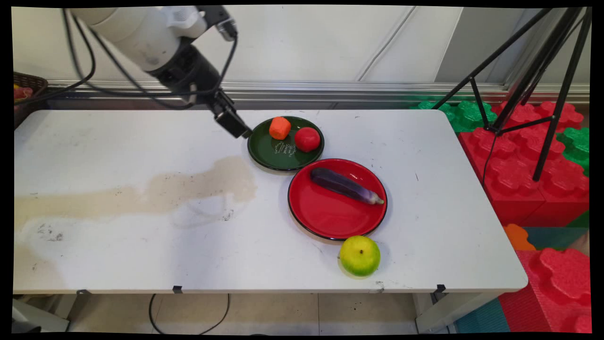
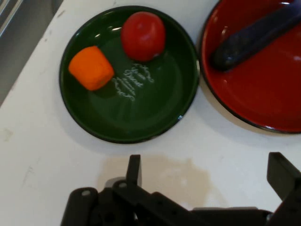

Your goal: Pick up the mandarin from the green plate

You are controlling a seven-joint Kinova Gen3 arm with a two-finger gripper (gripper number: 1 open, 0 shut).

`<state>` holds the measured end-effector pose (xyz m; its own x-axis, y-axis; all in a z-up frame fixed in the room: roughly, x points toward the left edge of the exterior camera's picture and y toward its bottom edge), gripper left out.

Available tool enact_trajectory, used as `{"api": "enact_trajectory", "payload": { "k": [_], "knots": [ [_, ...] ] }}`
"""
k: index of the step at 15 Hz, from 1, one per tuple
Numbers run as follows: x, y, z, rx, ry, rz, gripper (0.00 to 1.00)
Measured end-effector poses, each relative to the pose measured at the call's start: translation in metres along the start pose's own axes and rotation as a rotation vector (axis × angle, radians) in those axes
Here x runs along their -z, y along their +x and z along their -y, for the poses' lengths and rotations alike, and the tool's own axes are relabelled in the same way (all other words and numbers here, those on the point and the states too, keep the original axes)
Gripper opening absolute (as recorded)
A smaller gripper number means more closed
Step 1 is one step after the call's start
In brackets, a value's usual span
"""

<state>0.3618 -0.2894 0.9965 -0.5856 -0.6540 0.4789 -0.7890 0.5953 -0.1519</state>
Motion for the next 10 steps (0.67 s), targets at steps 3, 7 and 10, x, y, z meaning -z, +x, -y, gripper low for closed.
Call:
{"api": "enact_trajectory", "payload": {
  "k": [3,7,10],
  "knots": [
    [-0.014,0.023,0.005,0.042,0.036,0.024,1.0],
    [-0.039,0.049,0.011,0.087,0.071,0.054,1.0],
    [-0.061,0.064,0.017,0.112,0.094,0.083,1.0]
  ]
}}
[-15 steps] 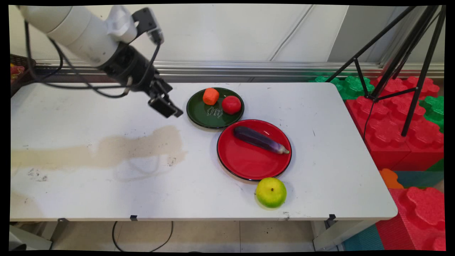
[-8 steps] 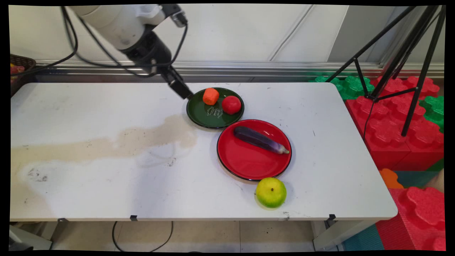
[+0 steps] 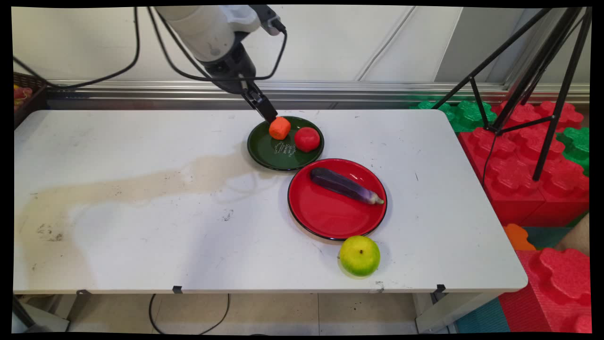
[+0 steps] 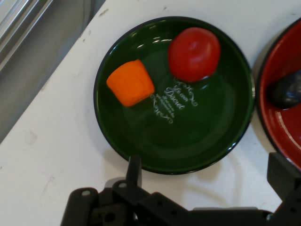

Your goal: Pick up the mandarin from the green plate

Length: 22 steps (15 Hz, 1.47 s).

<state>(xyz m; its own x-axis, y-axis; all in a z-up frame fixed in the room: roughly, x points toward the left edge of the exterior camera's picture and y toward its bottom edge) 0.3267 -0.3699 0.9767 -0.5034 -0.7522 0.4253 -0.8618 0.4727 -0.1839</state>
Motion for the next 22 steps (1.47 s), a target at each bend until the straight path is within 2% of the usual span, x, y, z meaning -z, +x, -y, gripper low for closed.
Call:
{"api": "enact_trajectory", "payload": {
  "k": [5,12,17,22],
  "knots": [
    [-0.048,0.018,0.01,0.026,0.033,0.051,1.0],
    [-0.111,0.032,0.031,0.082,0.077,0.092,1.0],
    [-0.152,0.039,0.041,0.113,0.099,0.106,1.0],
    [-0.189,0.044,0.043,0.135,0.101,0.112,1.0]
  ]
}}
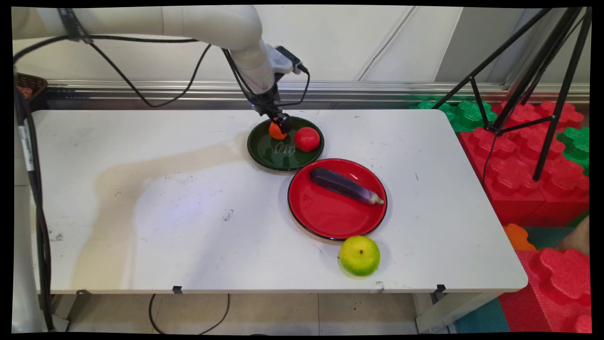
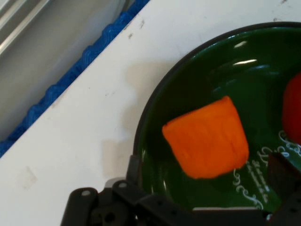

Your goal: Pick up the mandarin from the green plate, then place the picked object on the red plate

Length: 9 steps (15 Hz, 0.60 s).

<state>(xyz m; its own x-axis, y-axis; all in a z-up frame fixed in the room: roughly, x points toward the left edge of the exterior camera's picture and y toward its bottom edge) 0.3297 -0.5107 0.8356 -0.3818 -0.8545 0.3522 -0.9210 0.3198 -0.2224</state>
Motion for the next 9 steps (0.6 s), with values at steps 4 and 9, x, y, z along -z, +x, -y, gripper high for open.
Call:
{"api": "enact_trajectory", "payload": {
  "k": [4,9],
  "knots": [
    [-0.021,0.005,-0.003,0.021,0.001,0.003,1.0],
    [-0.032,0.006,-0.01,0.056,0.006,-0.001,0.0]
  ]
}}
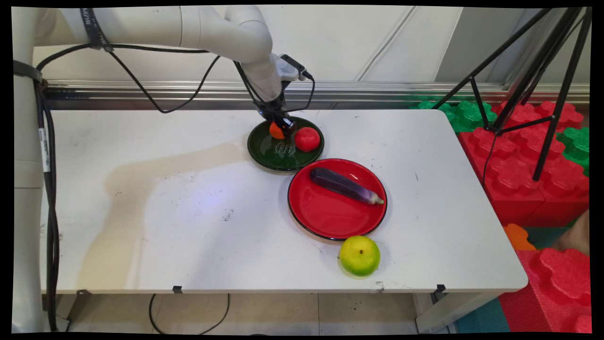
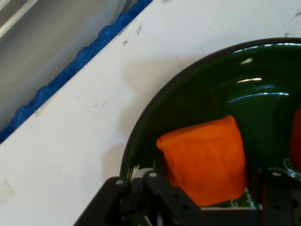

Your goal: Place the picked object on the red plate

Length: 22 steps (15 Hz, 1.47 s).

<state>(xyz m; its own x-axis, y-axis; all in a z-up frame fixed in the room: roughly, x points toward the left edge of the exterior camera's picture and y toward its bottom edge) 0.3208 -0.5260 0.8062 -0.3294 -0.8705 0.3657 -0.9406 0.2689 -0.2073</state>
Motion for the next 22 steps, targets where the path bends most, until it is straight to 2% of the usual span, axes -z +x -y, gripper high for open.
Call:
{"api": "enact_trajectory", "payload": {
  "k": [6,12,17,22],
  "knots": [
    [0.007,-0.005,-0.003,0.045,0.022,-0.016,0.0],
    [0.037,-0.009,0.001,0.049,0.047,-0.054,0.0],
    [0.089,-0.014,0.003,-0.012,0.048,-0.114,0.0],
    [0.148,-0.023,-0.005,-0.124,0.004,-0.178,0.0]
  ]
}}
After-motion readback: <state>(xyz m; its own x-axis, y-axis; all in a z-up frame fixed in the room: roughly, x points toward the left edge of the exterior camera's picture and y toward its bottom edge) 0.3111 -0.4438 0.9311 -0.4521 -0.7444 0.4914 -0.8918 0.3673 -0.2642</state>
